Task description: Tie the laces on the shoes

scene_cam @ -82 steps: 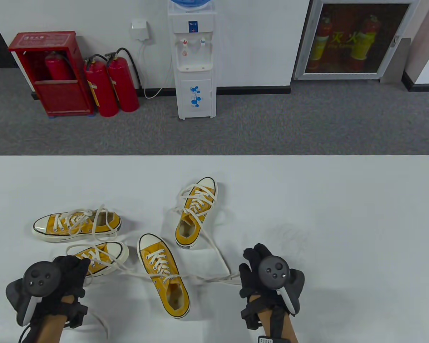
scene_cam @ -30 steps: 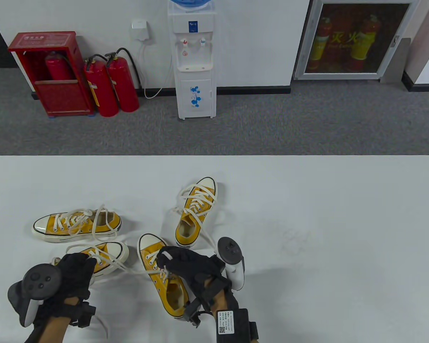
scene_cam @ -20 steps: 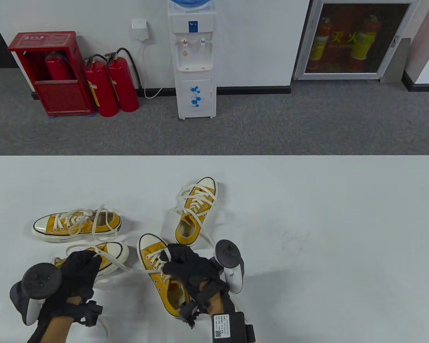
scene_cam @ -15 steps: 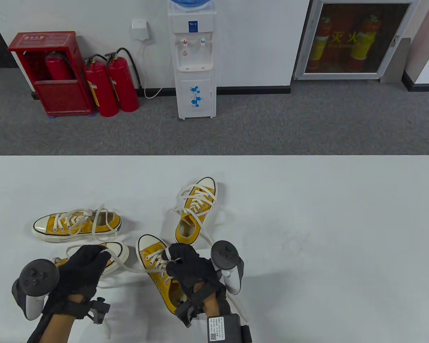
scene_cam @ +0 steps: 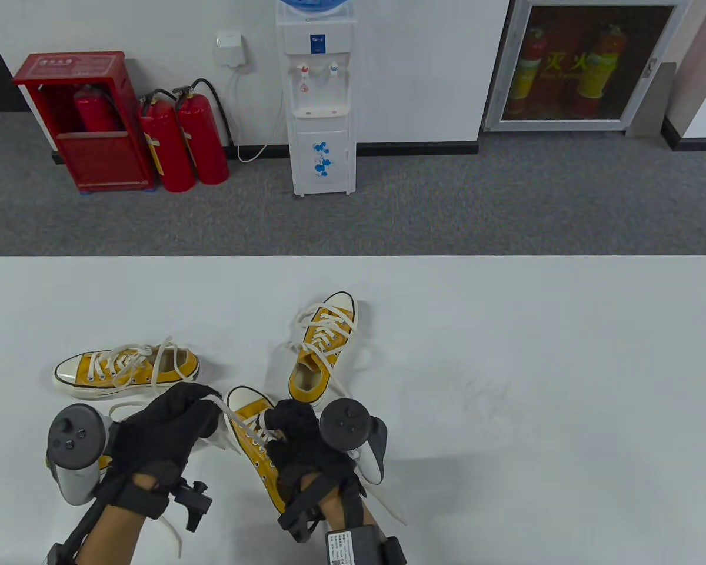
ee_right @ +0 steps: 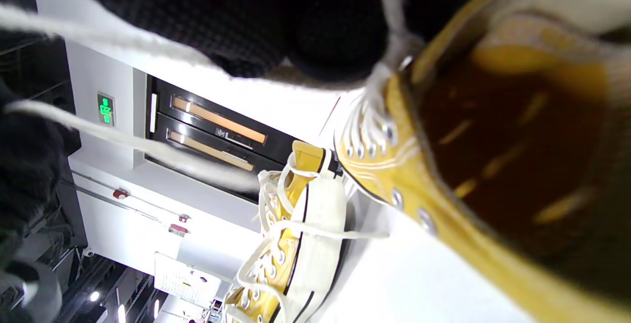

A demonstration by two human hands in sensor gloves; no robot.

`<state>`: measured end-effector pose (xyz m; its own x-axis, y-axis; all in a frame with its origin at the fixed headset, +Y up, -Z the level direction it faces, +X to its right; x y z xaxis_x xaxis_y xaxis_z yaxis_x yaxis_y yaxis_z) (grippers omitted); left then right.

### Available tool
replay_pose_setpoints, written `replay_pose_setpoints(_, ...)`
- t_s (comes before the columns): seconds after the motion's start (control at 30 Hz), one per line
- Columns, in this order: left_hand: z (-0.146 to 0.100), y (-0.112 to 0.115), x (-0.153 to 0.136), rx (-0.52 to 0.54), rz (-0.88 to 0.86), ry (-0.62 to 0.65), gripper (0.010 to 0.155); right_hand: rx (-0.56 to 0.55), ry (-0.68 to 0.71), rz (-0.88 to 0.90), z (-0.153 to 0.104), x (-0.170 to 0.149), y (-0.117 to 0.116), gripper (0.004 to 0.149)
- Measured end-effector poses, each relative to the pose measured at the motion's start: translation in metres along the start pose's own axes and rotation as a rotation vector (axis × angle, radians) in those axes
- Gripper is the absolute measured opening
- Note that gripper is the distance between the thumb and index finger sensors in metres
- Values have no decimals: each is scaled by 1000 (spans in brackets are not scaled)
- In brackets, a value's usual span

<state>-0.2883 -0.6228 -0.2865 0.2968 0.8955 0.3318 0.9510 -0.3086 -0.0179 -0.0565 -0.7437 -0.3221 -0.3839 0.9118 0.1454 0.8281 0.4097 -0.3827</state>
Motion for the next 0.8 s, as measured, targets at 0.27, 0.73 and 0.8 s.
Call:
replay_pose_setpoints(0.27,21,13,11,-2,73,14,39,1,83,-166,-8,15,-7,47)
replay_pose_setpoints(0.73,70,19,-45,4,701,-249,38,67,167,-69,-14,13,-4,42)
replay_pose_setpoints(0.8,69,25,-56,-35,781,-275,37,52,174,-21,-14,9,-2,41)
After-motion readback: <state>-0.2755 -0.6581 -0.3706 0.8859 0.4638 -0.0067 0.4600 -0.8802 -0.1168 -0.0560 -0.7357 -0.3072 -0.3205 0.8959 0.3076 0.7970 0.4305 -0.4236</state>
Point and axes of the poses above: the tracker on the back of each hand, its own x axis roughly to the thumb side, its own z axis roughly from the wrist to the fingertips, y = z × x, the point moved 2 cm from there along z, roughly from the wrist to the fingertips, and after that the axes turned 4 degrees about x, right-handed, at the moved point
